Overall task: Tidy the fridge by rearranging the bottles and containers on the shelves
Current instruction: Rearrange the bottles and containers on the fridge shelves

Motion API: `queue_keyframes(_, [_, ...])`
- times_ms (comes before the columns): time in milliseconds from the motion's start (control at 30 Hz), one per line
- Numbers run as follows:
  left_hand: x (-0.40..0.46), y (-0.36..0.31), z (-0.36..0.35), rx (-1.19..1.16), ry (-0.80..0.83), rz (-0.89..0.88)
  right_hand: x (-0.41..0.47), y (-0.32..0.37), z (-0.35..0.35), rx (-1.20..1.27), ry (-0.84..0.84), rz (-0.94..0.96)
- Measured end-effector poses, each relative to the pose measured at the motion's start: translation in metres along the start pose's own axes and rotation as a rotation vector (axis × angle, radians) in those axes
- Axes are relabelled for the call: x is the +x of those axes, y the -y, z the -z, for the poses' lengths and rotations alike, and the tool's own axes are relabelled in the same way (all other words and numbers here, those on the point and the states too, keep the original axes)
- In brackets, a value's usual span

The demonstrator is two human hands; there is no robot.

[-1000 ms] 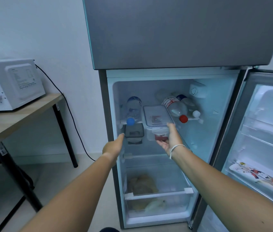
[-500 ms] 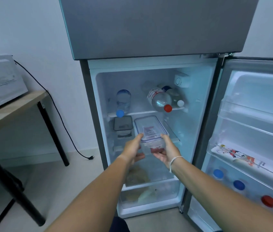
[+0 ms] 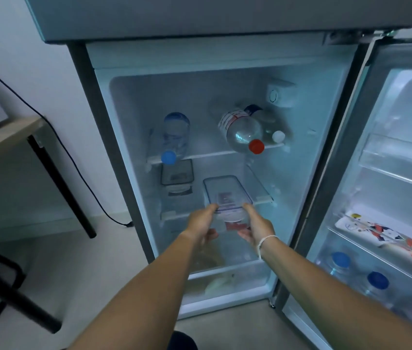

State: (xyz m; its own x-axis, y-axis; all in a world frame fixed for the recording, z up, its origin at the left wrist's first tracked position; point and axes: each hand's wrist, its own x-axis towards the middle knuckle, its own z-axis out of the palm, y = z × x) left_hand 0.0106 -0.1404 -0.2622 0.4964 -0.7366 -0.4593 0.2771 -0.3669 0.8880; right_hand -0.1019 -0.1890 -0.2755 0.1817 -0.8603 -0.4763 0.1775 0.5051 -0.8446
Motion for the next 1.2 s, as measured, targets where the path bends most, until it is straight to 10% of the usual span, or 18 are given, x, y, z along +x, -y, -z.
queue_keyframes(567, [0.106,-0.01,0.004,0.193,-0.041,-0.016,0.118,-0.012,-0.041,-0.124,-0.124,0.0])
queue_keyframes(900, [0.148,-0.029,0.044,1.203,-0.337,-0.546,0.142,-0.013,-0.037,-0.069,-0.209,-0.003])
queue_keyframes(1200, [0.182,-0.039,0.063,1.602,-0.186,-0.431,0.176,-0.019,-0.056,-0.256,-0.17,0.096])
